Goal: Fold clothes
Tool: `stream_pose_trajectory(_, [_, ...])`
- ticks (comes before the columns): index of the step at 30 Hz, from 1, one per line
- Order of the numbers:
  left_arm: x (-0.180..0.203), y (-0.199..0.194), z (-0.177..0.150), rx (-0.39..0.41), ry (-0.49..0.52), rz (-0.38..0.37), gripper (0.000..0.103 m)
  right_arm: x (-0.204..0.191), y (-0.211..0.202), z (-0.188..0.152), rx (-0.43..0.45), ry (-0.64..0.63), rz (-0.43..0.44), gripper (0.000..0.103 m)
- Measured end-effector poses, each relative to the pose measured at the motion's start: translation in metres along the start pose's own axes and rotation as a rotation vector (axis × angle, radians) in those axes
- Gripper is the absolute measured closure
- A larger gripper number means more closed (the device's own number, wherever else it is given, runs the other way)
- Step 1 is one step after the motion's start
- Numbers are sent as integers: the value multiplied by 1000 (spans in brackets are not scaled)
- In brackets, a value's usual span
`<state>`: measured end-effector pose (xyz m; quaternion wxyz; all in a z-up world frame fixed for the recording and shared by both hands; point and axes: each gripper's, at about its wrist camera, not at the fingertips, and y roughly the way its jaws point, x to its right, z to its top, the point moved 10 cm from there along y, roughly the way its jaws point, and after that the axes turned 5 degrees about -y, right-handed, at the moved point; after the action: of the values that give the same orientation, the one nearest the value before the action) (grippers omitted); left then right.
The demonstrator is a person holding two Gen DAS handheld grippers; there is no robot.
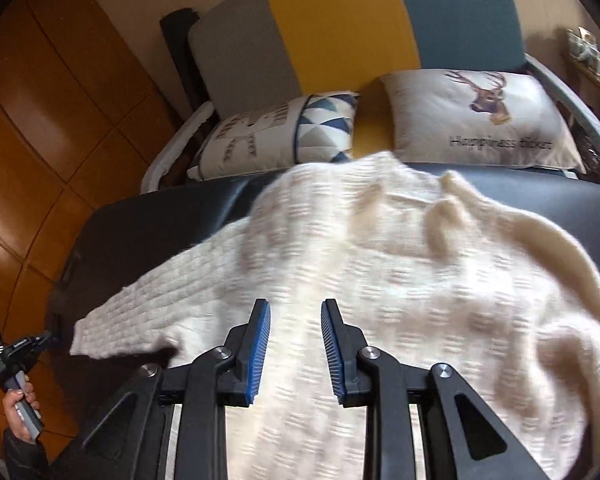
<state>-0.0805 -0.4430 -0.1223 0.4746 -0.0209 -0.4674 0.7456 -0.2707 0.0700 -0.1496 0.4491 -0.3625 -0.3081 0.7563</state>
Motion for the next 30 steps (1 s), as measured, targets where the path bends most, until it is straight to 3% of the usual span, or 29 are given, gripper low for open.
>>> stream_pose_trajectory(3, [14,-20,2,20,23,-46,81,45,-5,3,-23,-5,-68,76])
stream_pose_trajectory(7, [143,3,-29,-75,300,-218,64,85,-3,18,-42,-11,-118,76])
stream_pose_trajectory(13, [308,50,-107,-251,576,-427,64,120,25,25,-138,-122,-165,76])
stream_pose_trajectory(15, [342,69,-137,-286,641,-443,64,127,39,28,-168,-184,-197,76])
stream_pose_trajectory(19, [363,98,-168,-324,638,-408,64,144,67,23,-252,-239,-218,76])
stream_pose_trajectory(25, [336,157,-179,-392,567,-303,64,146,68,23,-187,-313,-192,74])
stream_pose_trajectory(26, [330,165,-182,-405,552,-288,64,146,68,22,-185,-329,-199,79])
stream_pose_trajectory(27, [325,174,-186,-418,544,-281,64,146,68,23,-178,-337,-219,90])
stream_pose_trajectory(30, [317,179,-193,-415,573,-270,64,147,64,28,-164,-375,-291,96])
